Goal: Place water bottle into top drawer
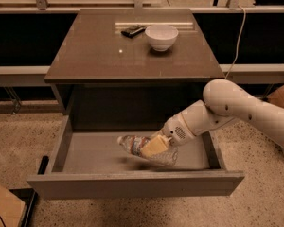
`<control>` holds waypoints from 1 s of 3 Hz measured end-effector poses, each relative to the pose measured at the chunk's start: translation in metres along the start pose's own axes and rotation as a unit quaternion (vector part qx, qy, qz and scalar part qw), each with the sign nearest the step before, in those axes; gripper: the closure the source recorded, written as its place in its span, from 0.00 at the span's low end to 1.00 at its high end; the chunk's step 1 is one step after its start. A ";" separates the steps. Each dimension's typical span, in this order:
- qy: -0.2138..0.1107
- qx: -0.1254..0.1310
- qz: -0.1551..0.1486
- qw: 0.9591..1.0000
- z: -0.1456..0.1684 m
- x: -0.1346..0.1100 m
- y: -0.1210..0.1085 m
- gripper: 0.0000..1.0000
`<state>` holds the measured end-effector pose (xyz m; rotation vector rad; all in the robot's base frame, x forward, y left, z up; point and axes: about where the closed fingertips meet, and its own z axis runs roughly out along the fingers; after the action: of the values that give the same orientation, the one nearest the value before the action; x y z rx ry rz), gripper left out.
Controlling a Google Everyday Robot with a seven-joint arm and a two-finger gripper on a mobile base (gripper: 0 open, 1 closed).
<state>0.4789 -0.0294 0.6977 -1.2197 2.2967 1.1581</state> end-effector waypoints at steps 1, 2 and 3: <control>-0.034 0.031 0.008 0.999 0.006 0.000 -0.024 0.50; -0.066 0.062 0.009 0.996 0.007 -0.009 -0.041 0.19; -0.063 0.058 0.008 0.996 0.009 -0.008 -0.039 0.00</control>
Offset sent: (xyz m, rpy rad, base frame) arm 0.0553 -0.0076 -0.0235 0.0454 -0.1533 -0.2263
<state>0.5138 -0.0303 0.6763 -1.0571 2.2496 1.0595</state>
